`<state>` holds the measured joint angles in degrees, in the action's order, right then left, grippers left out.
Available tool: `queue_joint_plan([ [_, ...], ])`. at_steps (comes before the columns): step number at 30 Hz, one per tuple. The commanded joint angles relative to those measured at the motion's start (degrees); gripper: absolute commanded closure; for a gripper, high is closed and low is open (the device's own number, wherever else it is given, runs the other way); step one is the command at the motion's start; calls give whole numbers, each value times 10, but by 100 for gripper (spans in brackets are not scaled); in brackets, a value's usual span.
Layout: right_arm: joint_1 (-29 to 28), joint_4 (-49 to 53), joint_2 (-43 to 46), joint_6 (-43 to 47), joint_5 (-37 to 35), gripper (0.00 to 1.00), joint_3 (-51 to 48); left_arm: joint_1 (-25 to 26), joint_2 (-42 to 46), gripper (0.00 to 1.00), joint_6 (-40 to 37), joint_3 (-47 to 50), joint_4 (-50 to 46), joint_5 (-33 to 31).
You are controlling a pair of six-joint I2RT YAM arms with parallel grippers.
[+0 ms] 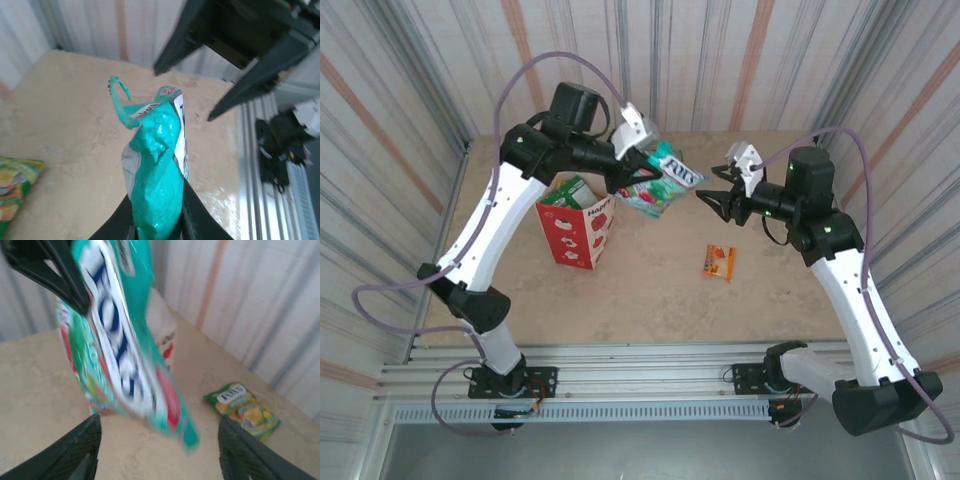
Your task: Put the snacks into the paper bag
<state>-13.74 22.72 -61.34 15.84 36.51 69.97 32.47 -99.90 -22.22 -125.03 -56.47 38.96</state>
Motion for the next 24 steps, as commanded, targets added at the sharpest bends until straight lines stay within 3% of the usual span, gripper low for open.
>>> queue_joint_plan([
  [1,7,-57,-9,-133,-62,35,-16,-31,36,100,111,-19,102,-55],
  [7,-1,-6,-75,-230,-102,35,-6,-78,69,99,179,-9,169,-164],
  [14,-18,26,-146,-288,-116,36,-1,-119,109,100,222,36,158,-300],
  [24,-44,55,-219,-324,-107,37,17,-136,152,97,222,157,64,-292],
])
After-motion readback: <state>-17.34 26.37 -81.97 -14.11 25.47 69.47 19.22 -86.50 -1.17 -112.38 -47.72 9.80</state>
